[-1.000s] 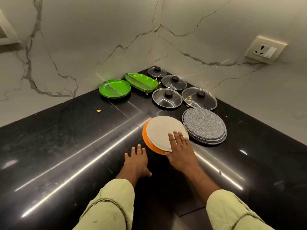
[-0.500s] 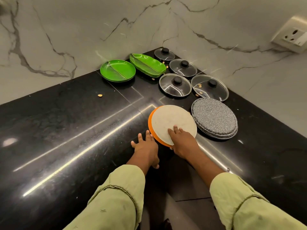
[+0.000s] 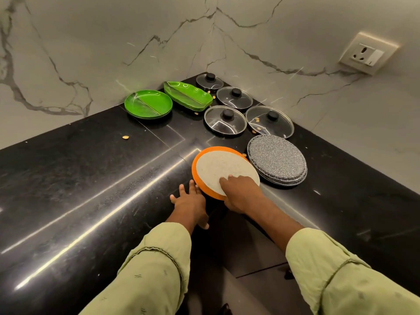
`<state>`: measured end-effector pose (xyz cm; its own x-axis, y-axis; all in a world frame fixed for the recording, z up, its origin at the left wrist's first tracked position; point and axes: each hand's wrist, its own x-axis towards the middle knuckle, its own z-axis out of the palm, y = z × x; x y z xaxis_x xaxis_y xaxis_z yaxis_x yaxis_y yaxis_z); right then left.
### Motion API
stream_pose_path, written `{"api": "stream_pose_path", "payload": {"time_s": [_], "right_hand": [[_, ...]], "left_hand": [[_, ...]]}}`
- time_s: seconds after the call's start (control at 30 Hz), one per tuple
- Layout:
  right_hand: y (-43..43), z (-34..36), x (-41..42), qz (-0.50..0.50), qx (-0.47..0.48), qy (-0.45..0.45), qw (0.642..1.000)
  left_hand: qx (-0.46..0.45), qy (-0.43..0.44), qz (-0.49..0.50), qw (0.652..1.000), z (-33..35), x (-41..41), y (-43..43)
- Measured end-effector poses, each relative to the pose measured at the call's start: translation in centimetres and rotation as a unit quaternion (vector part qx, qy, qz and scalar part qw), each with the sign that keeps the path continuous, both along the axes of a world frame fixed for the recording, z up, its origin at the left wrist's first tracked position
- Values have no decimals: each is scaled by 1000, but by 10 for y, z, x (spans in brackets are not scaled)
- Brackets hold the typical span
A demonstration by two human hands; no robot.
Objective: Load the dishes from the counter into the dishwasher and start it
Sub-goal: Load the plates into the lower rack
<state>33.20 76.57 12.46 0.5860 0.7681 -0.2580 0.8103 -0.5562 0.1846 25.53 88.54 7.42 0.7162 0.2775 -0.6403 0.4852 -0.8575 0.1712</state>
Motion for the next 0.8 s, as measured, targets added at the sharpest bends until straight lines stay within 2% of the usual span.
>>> {"api": "stream_pose_path", "payload": {"time_s": [0.2, 0.3, 0.37, 0.47, 0.57, 0.67, 0.77, 0.8], "right_hand": [[-19, 33, 3, -89, 142, -71, 983], [-38, 42, 8, -156, 219, -139, 953], [-54, 46, 10, -218, 275, -153, 924], [-78, 46, 10, -349, 379, -113, 850], [-105, 39, 6, -455, 473, -16, 755], [-135, 18, 1, -496, 546, 107, 666], [-158, -3, -14, -531, 607, 230, 545], [-165, -8, -21, -537, 615, 259, 516]], "left_hand": [[-1, -16, -6, 1000, -1, -4, 2], [3, -46, -10, 999, -6, -11, 2], [24, -74, -13, 997, -10, -19, -3], [78, -125, -29, 989, -14, -37, -19], [106, -183, -41, 976, -12, -53, -32], [127, -239, -52, 961, -5, -64, -42], [139, -297, -48, 943, 8, -75, -58], [137, -312, -46, 939, 12, -79, -66]]}}
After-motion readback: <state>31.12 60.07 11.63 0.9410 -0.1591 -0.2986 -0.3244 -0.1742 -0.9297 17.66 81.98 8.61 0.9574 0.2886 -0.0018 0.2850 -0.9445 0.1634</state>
